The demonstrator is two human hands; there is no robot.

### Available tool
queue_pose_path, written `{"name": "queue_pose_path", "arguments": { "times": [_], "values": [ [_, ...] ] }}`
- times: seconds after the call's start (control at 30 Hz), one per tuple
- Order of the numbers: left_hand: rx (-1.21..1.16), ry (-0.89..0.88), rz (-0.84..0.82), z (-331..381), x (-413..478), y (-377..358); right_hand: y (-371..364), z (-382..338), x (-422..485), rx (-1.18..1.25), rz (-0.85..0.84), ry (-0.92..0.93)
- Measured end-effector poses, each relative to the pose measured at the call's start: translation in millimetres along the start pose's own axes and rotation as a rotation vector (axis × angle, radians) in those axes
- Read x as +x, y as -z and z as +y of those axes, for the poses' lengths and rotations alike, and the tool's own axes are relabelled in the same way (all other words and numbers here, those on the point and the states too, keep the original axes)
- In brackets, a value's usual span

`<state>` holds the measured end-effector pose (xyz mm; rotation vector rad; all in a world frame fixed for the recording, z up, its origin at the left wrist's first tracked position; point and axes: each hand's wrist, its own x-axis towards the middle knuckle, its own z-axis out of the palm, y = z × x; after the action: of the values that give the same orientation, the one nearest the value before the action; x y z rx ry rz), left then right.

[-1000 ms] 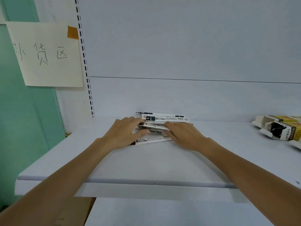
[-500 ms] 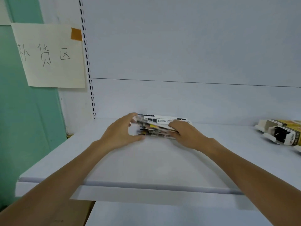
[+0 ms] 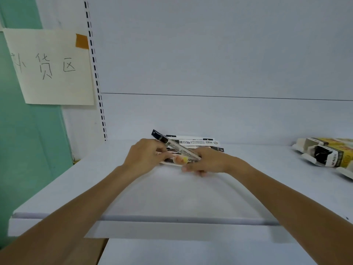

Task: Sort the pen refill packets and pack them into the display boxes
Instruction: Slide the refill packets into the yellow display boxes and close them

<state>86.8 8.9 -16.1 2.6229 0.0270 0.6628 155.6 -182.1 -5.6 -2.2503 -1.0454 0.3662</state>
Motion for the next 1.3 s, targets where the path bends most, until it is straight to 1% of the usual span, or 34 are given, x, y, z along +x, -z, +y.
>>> {"name": "queue_pose_path", "arguments": {
  "times": [0.03,0.07,0.1,0.17,0.2,0.23,0.3,0.37,0.4,0.43,0.47,0.53,0.57,0.63,0.67,0.7,0.73,0.77,0.8,0.87,0.93,1.0,1.07,1.1,1.2,1.3],
  "values": [
    [0.085,-0.065,0.100,3,-2,-4,2,1,0,-0.020,-0.047,-0.019],
    [0.156,-0.161,0.239,6,-4,-7,4,0,0,-0.011,-0.078,-0.038],
    [0.206,-0.267,0.349,7,-4,-11,6,-1,1,-0.005,-0.081,-0.056],
    [0.308,-0.440,0.525,6,-2,-15,11,-4,2,-0.029,-0.021,-0.066],
    [0.366,-0.487,0.606,5,0,-17,13,-5,2,-0.048,0.017,-0.061],
    [0.412,-0.502,0.664,6,1,-18,15,-6,1,-0.061,0.038,-0.060],
    [0.458,-0.490,0.778,9,2,-13,22,-6,-1,-0.062,0.024,-0.095],
    [0.438,-0.449,0.851,11,3,-4,32,-4,-4,0.006,-0.002,-0.166],
    [0.408,-0.462,0.861,13,3,-1,37,-2,-6,0.038,-0.011,-0.202],
    [0.389,-0.515,0.831,15,2,1,42,-1,-8,0.050,-0.026,-0.231],
    [0.417,-0.595,0.756,16,2,-1,46,-1,-11,0.038,-0.055,-0.243],
    [0.594,-0.722,0.537,19,7,-11,49,-5,-17,-0.022,-0.134,-0.220],
    [0.672,-0.730,0.449,21,10,-16,49,-9,-19,-0.052,-0.164,-0.202],
    [0.725,-0.658,0.336,27,18,-21,50,-12,-23,-0.092,-0.173,-0.184],
    [0.720,-0.612,0.282,33,21,-18,51,-10,-24,-0.107,-0.132,-0.169],
    [0.688,-0.559,0.220,38,22,-16,52,-6,-26,-0.133,-0.047,-0.148],
    [0.620,-0.501,0.170,42,22,-15,53,0,-28,-0.156,0.077,-0.131],
    [0.549,-0.427,0.145,47,23,-16,54,7,-30,-0.141,0.218,-0.114],
    [0.489,-0.347,0.102,51,23,-18,54,11,-34,-0.069,0.337,-0.097],
    [0.376,-0.273,0.036,60,23,-23,50,20,-39,0.083,0.499,-0.058],
    [0.333,-0.267,0.004,72,26,-30,45,29,-39,0.085,0.635,-0.052],
    [0.415,-0.321,0.000,81,27,-38,43,31,-37,0.090,0.743,-0.052],
    [0.473,-0.376,-0.009,92,26,-49,45,34,-40,0.090,0.790,-0.049],
    [0.461,-0.370,-0.031,97,25,-55,48,36,-43,0.082,0.773,-0.045],
    [0.394,-0.294,-0.073,112,26,-73,57,43,-55,0.008,0.677,-0.016],
    [0.345,-0.272,-0.088,137,30,-91,67,63,-67,-0.088,0.690,0.018]
  ]
}}
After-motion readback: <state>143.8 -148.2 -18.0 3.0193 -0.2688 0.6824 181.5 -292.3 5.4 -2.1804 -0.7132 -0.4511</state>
